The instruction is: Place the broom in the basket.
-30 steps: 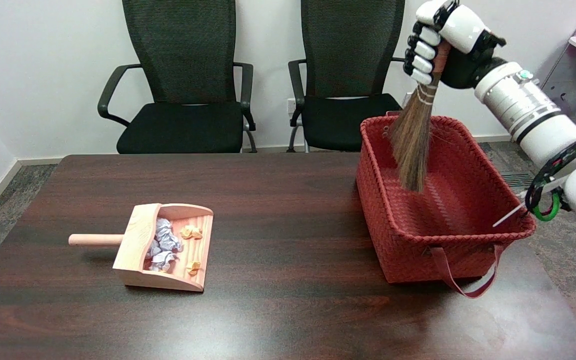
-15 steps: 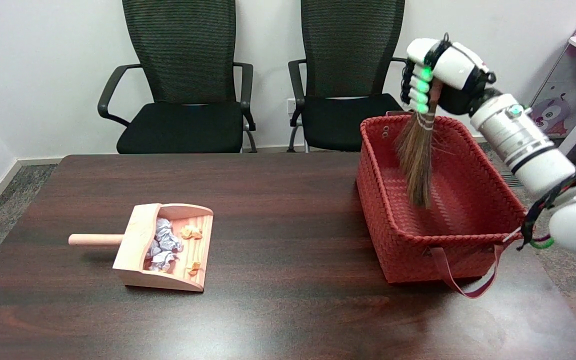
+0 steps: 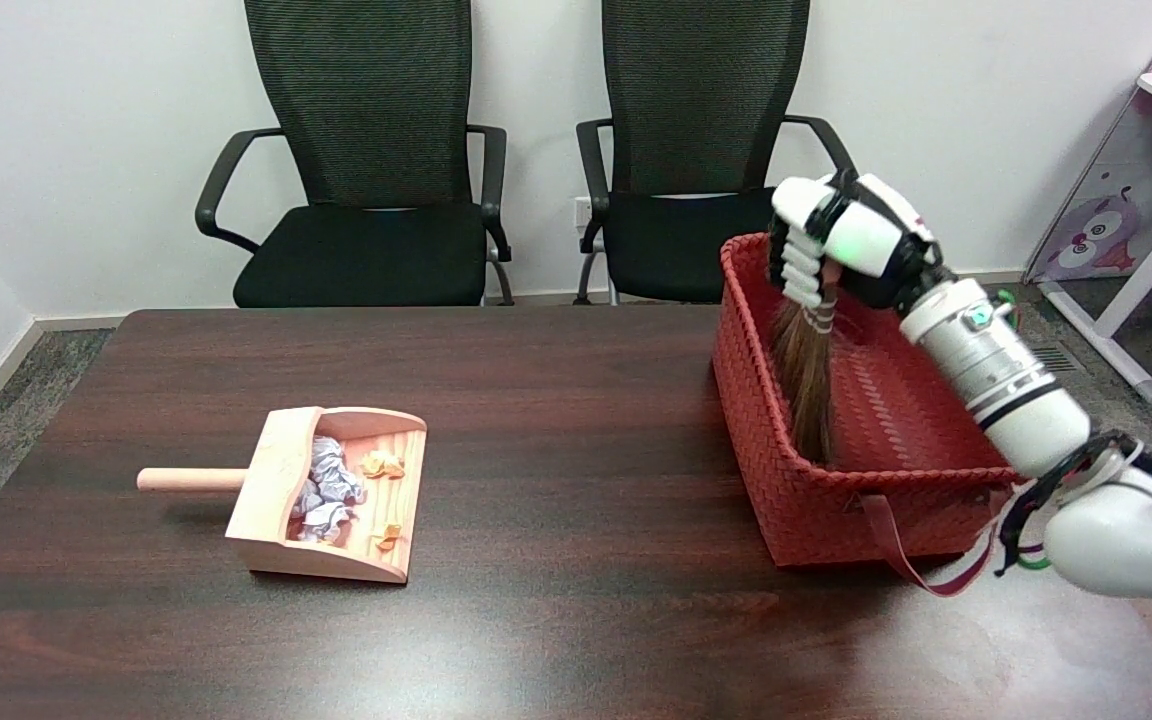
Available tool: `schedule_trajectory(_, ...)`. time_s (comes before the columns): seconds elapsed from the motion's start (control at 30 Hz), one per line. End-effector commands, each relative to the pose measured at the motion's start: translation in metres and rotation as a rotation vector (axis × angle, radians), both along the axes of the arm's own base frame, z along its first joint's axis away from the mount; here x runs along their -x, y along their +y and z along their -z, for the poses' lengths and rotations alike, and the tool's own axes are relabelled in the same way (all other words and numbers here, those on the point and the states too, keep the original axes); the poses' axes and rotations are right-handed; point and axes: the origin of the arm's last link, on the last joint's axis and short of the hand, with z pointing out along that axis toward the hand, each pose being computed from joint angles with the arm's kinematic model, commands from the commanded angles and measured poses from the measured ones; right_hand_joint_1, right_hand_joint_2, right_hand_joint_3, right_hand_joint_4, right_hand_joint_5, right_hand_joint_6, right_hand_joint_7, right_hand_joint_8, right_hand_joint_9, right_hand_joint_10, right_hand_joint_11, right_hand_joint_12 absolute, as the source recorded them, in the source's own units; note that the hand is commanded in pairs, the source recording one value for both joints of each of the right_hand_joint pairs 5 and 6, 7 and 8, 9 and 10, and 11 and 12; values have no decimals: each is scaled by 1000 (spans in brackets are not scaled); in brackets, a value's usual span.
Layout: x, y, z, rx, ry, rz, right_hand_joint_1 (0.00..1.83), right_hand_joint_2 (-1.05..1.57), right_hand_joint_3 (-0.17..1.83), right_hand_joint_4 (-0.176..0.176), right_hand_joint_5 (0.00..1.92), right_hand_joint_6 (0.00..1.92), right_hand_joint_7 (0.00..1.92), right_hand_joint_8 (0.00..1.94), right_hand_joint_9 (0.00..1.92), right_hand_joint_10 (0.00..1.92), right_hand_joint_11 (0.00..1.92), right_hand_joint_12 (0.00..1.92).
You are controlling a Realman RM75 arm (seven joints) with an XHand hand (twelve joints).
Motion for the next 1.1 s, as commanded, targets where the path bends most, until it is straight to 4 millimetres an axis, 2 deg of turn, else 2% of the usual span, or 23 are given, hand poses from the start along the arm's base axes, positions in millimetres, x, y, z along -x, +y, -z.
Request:
schedule_trajectory(0.03,42,12,31,-87,63,-8,971,1571,1249,1,1920,1920,1920,1920,1920,1920,1920,1920)
schedule_trajectory(0.43,44,13,47,-156,129,8,944,1571,1221,36,1920,1920,1920,1920,1920,1920,1920,1920)
schedule_trajectory(0.47,44,13,46,-155,129,8,939,1571,1210,59,1920,1920,1920,1920,1920,1920,1920,1920)
schedule_trajectory(0.57,43,13,46,-154,127,-3,863,1571,1164,176,1920,1920,1920,1920,1920,1920,1920,1920)
schedule_trajectory(0.6,42,13,46,-153,126,-8,842,1571,1166,176,1920,1920,1920,1920,1920,1920,1920,1920)
schedule_trajectory(0.63,41,13,45,-151,124,-16,805,1571,1183,151,1912,1912,1912,1912,1920,1920,1920,1920)
schedule_trajectory(0.67,40,13,45,-149,124,-21,746,1557,1221,91,1881,1881,1881,1881,1914,1914,1920,1920)
schedule_trajectory(0.7,40,13,44,-147,125,-24,839,1201,1309,176,1597,1597,1597,1597,1757,1757,1896,1896)
schedule_trajectory(0.77,39,13,42,-142,126,-32,878,903,1394,176,1405,1405,1405,1405,1548,1548,1729,1729)
schedule_trajectory(0.87,38,13,41,-139,126,-41,919,692,1442,176,1208,1208,1208,1208,1304,1304,1643,1643)
schedule_trajectory(0.9,37,13,41,-137,125,-43,945,671,1434,163,1166,1166,1166,1166,1223,1223,1623,1623)
schedule_trajectory(1.0,36,14,38,-129,121,-55,946,611,1396,-115,1063,1063,1063,1063,995,995,1489,1489)
schedule_trajectory(1.03,35,14,37,-125,119,-64,954,589,1394,-176,1038,1038,1038,1038,923,923,1432,1432)
schedule_trajectory(1.1,32,15,35,-118,116,-86,954,572,1364,-176,1014,1014,1014,1014,800,800,1319,1319)
